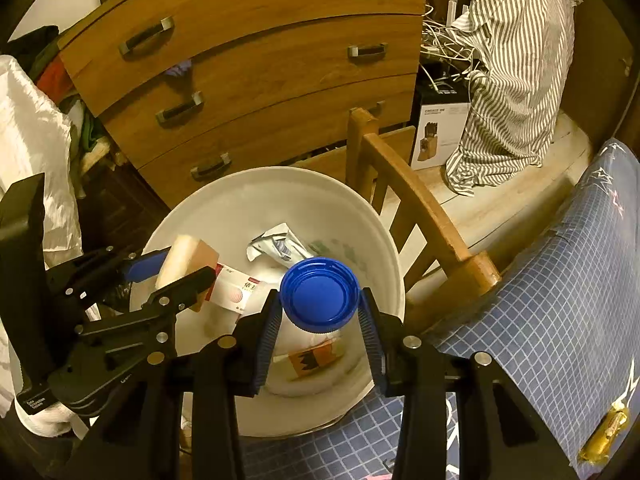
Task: Collect trash
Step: 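Open both tools to drop the sponge and blue cap into the bucket, then move both open tools back over the bed toward the remaining trash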
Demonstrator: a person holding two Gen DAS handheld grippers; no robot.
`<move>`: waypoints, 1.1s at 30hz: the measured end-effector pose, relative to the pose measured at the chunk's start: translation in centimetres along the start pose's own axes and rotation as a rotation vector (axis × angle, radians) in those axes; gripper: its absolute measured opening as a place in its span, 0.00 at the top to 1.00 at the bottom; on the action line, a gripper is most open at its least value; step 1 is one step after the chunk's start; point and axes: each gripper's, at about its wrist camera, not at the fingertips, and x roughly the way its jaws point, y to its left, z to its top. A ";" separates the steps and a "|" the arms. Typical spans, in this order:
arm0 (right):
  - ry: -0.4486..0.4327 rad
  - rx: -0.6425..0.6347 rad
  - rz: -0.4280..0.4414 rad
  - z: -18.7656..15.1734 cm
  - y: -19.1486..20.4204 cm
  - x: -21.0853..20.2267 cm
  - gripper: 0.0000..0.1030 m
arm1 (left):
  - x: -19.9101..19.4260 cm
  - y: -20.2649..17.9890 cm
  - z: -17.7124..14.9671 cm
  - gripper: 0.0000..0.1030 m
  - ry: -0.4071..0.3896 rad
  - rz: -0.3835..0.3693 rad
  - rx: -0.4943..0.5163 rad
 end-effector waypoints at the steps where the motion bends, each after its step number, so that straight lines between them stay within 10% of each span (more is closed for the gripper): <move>1: -0.001 0.001 0.000 0.0 -0.1 -0.1 0.60 | 0.0 0.0 0.0 0.67 0.000 -0.001 0.002; 27: -0.010 -0.003 -0.001 -0.3 -0.2 -0.4 0.60 | 0.6 0.4 0.7 0.65 -0.001 0.008 -0.008; 33: -0.028 0.002 0.010 -0.2 -0.2 -0.6 0.46 | 0.4 0.7 0.6 0.47 -0.008 0.028 -0.020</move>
